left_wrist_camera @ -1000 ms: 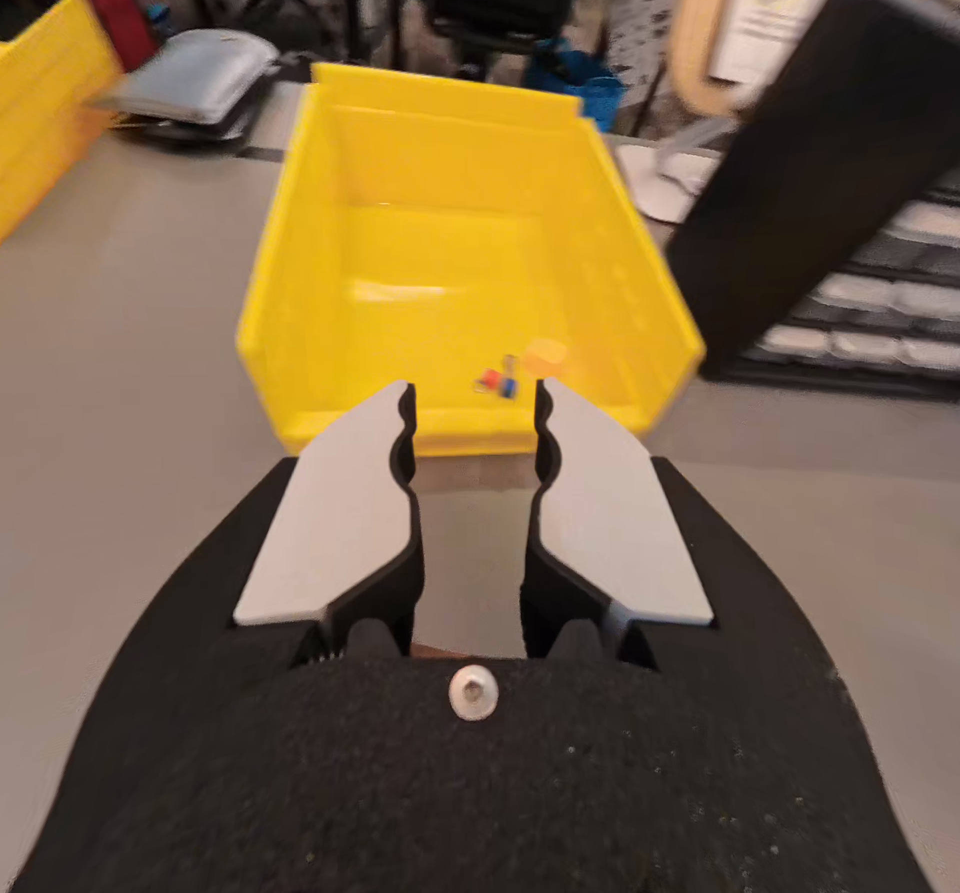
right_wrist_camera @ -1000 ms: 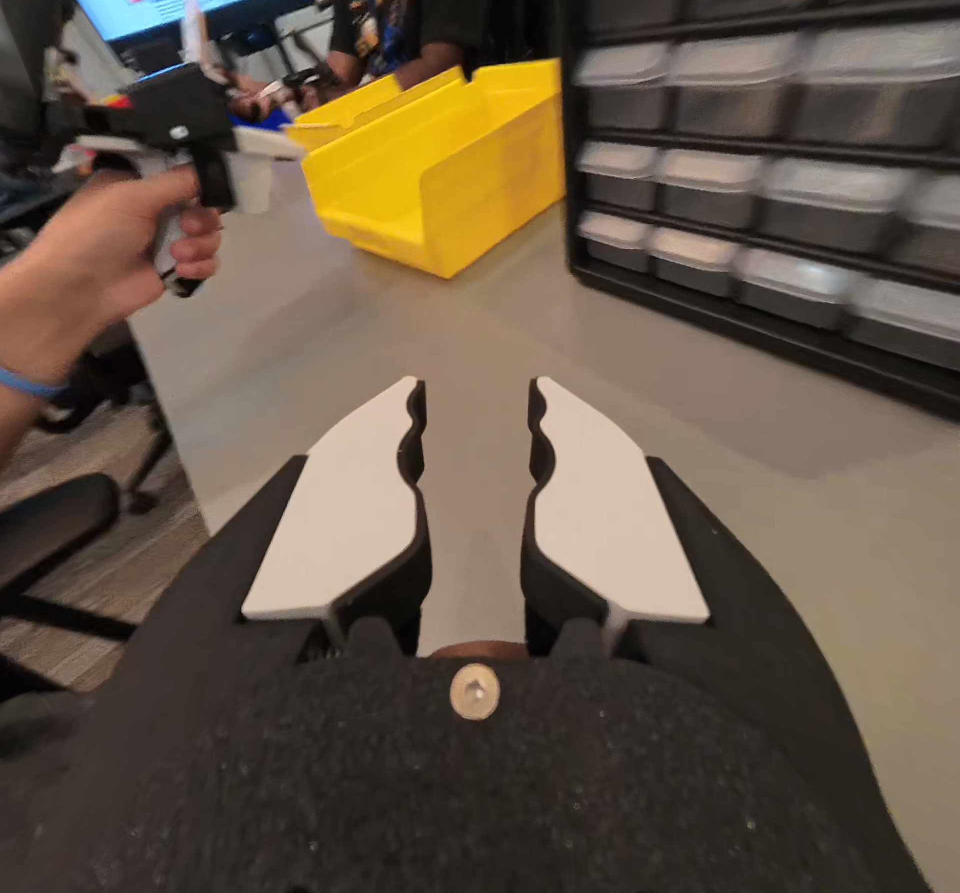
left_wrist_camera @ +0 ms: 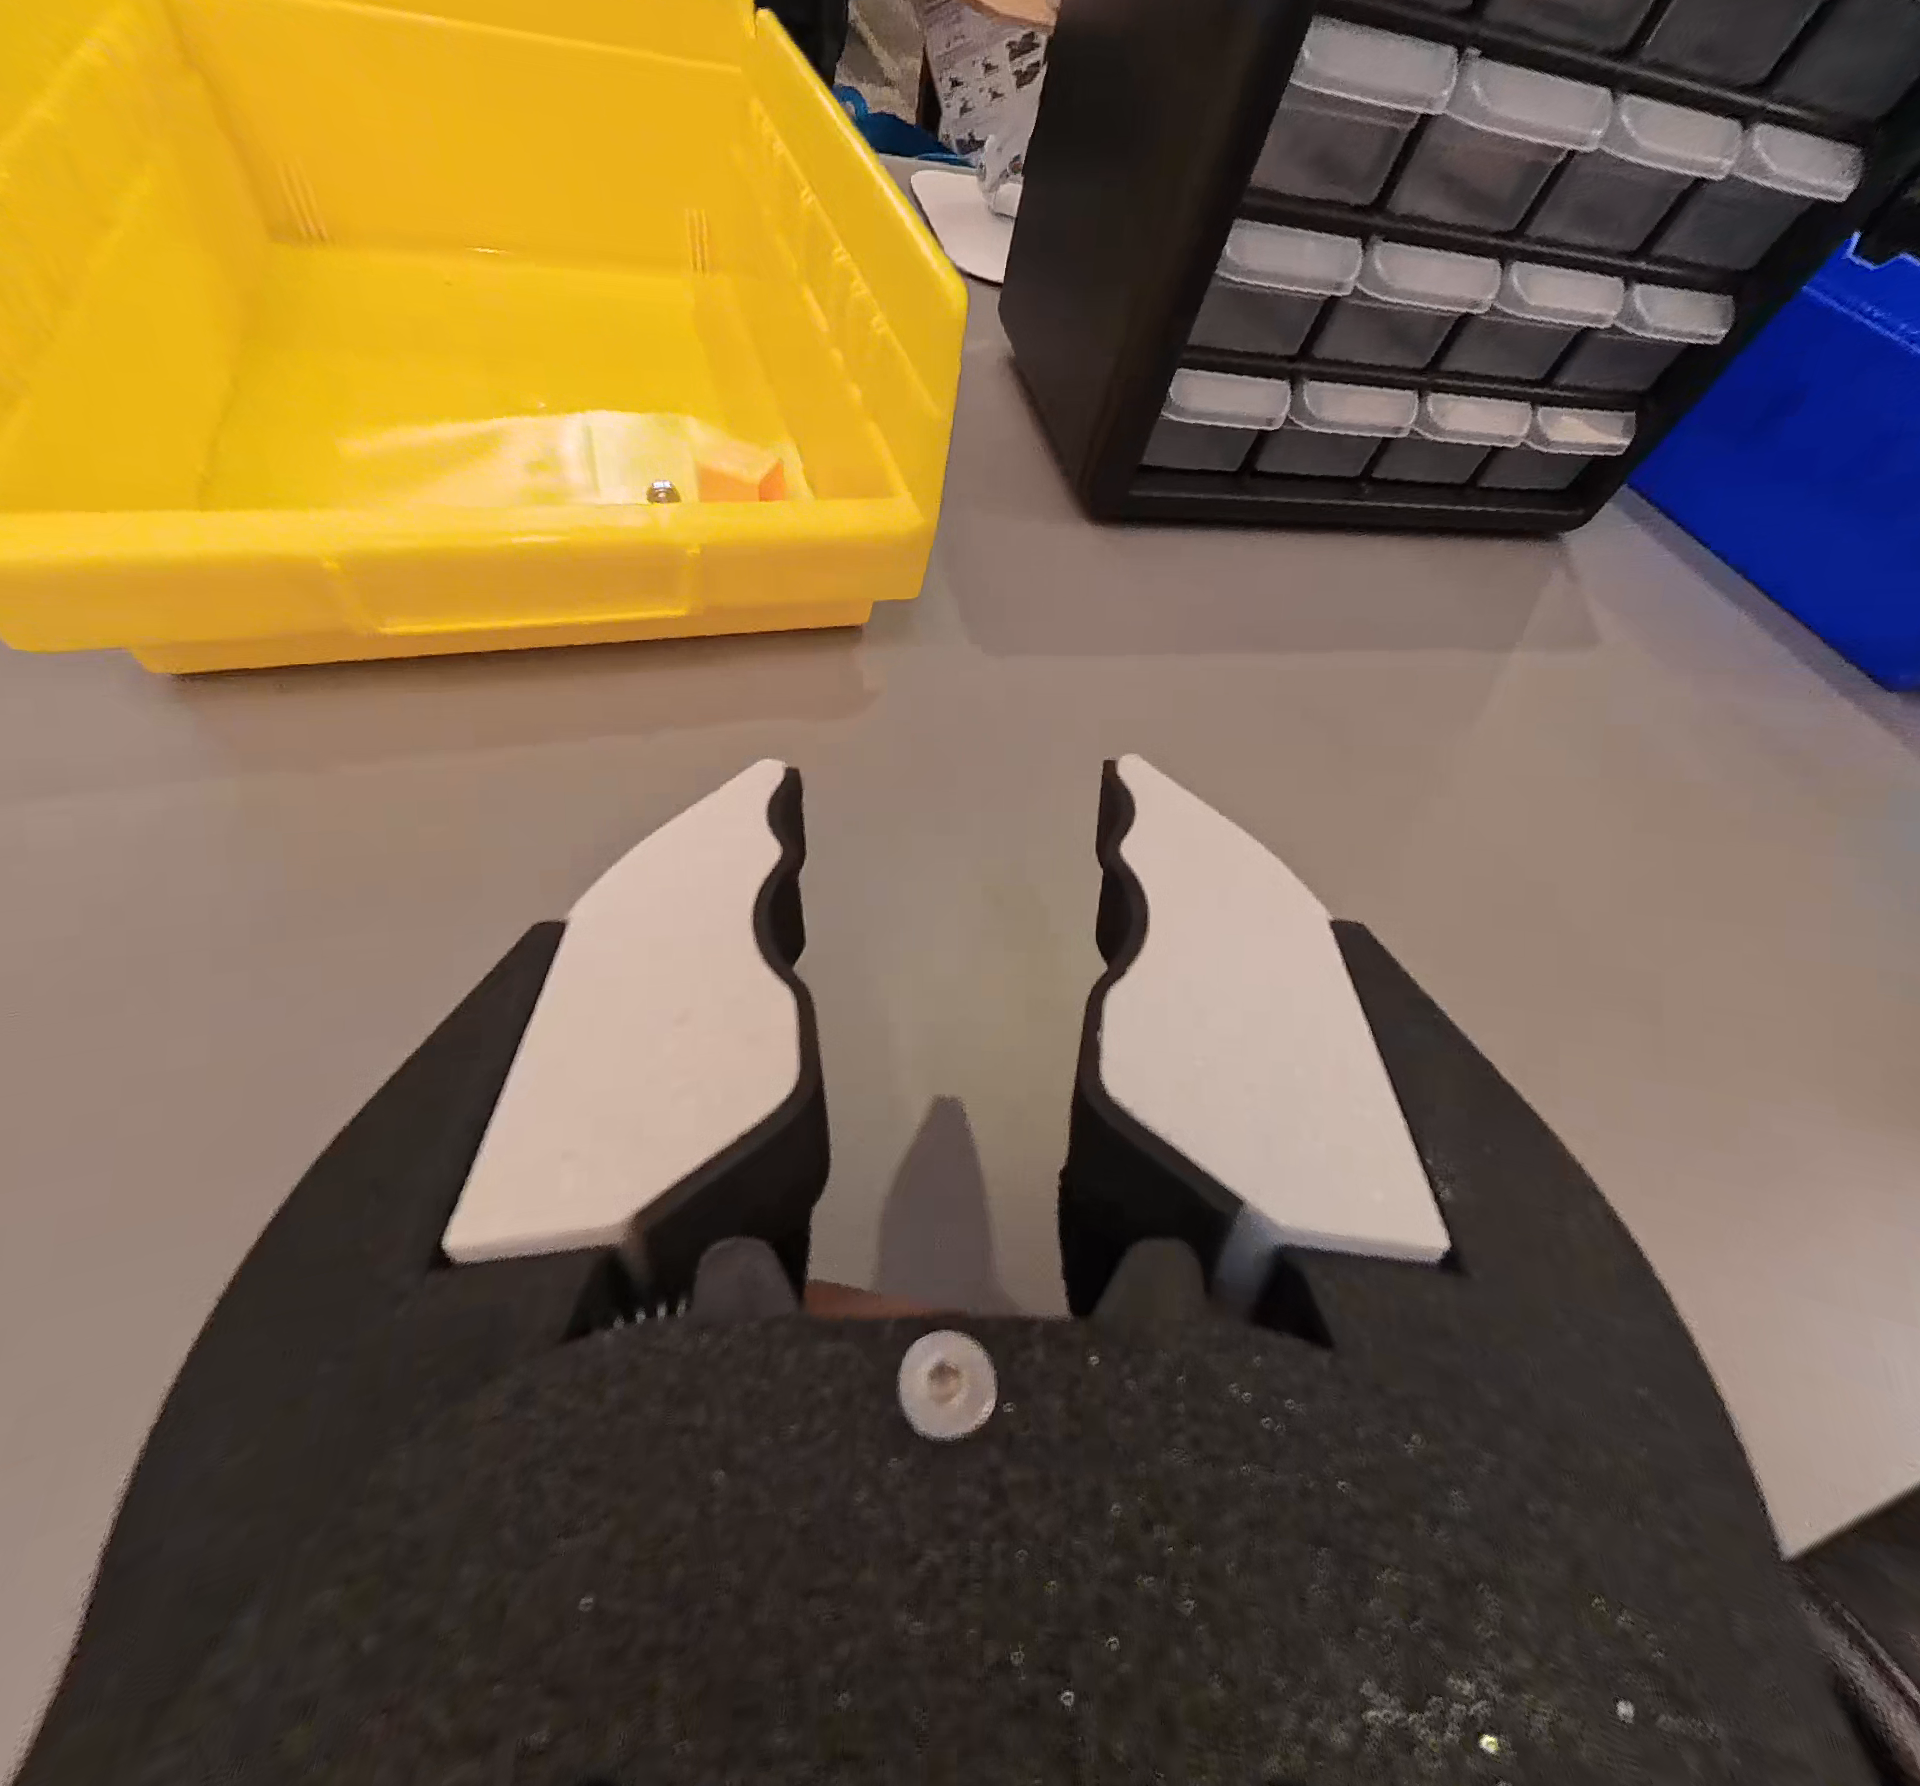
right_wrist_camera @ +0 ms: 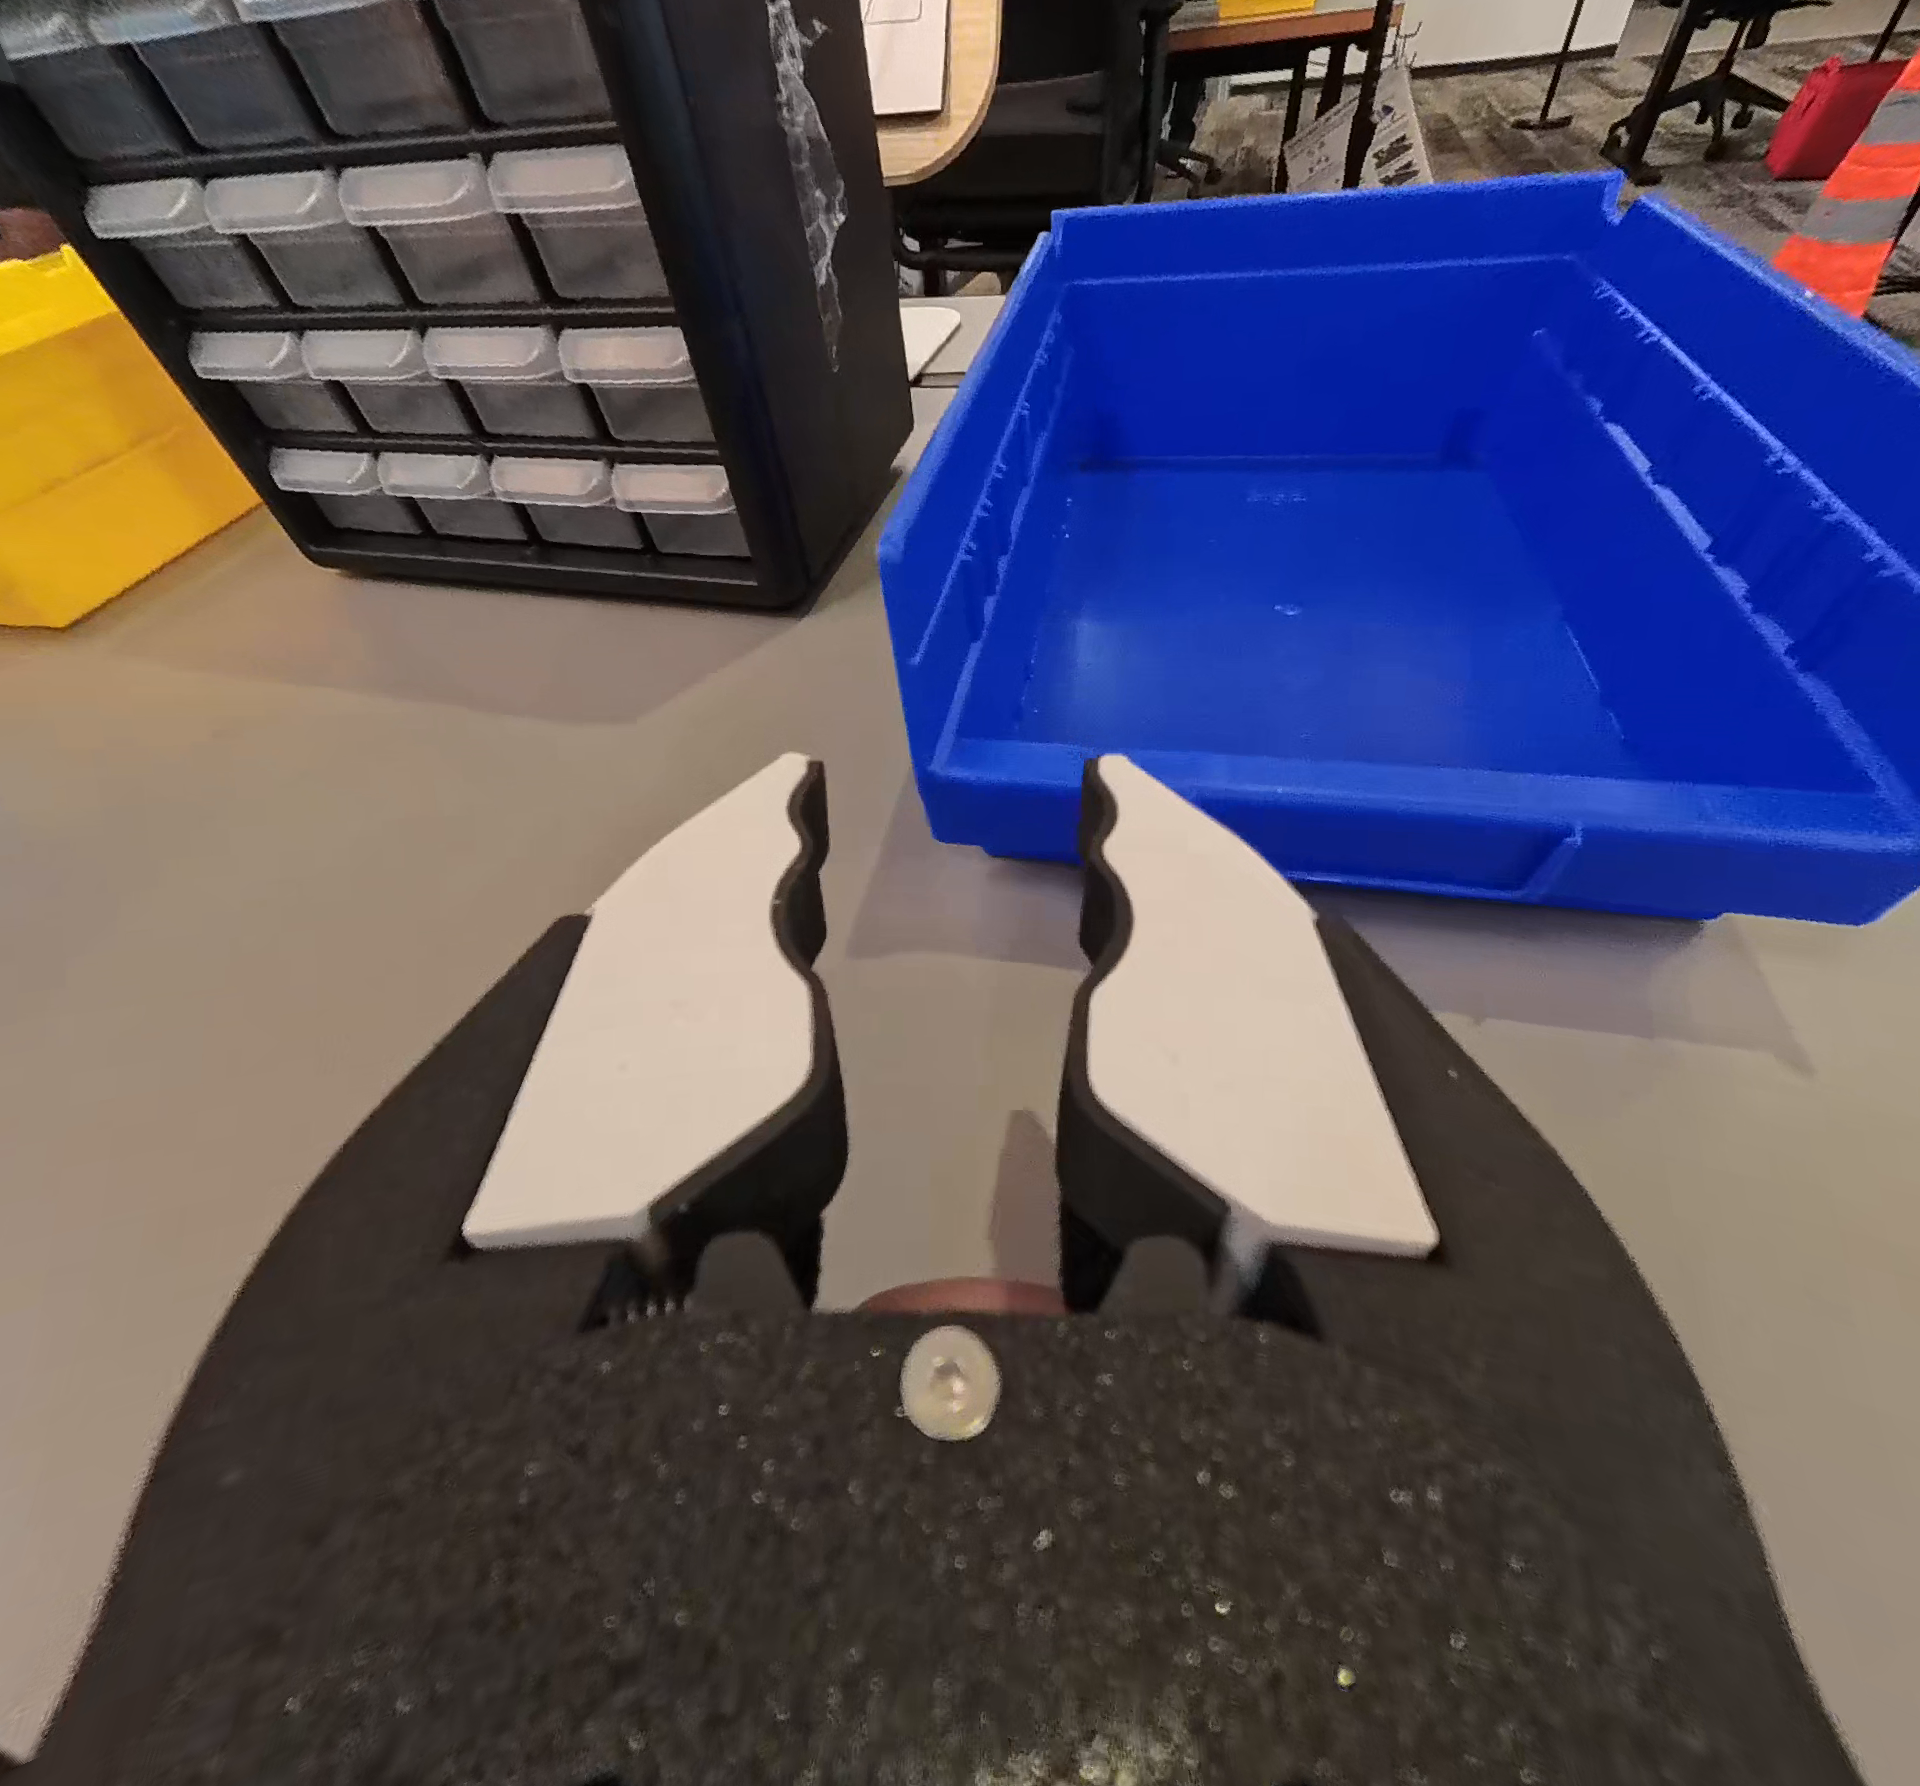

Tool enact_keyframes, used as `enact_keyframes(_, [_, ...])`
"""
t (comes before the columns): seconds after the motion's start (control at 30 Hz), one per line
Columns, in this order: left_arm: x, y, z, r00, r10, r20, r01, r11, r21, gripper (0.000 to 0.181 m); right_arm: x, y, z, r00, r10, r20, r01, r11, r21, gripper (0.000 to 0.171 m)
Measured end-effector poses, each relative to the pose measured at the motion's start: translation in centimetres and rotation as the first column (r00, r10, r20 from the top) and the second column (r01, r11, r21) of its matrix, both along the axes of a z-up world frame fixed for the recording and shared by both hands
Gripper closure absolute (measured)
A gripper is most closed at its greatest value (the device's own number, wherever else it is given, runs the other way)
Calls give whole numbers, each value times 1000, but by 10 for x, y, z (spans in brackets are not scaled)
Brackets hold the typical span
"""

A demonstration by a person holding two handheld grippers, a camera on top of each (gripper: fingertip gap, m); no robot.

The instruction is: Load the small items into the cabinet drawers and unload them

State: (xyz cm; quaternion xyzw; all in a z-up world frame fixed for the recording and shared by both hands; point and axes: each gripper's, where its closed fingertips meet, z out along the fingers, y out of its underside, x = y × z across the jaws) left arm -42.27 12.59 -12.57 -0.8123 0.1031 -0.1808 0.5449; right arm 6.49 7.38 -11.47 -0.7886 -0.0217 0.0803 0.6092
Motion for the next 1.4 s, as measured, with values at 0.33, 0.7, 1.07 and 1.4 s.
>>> enact_keyframes(0.33, [6,0,-1,993,12,-116,-8,999,33,129,-1,47,-23,986,-86,145,109,980,-164,120])
enact_keyframes(0.7, [29,70,30,975,-36,-220,37,999,-2,112,-9,77,-27,977,-168,132,193,957,-218,168])
enact_keyframes(1.07, [24,125,-1,905,180,-385,-240,964,-113,179,-12,67,-26,951,-307,-27,297,935,-193,167])
enact_keyframes(1.4, [24,94,0,915,267,-301,-309,946,-101,179,-23,82,-25,961,-274,48,278,948,-155,167])
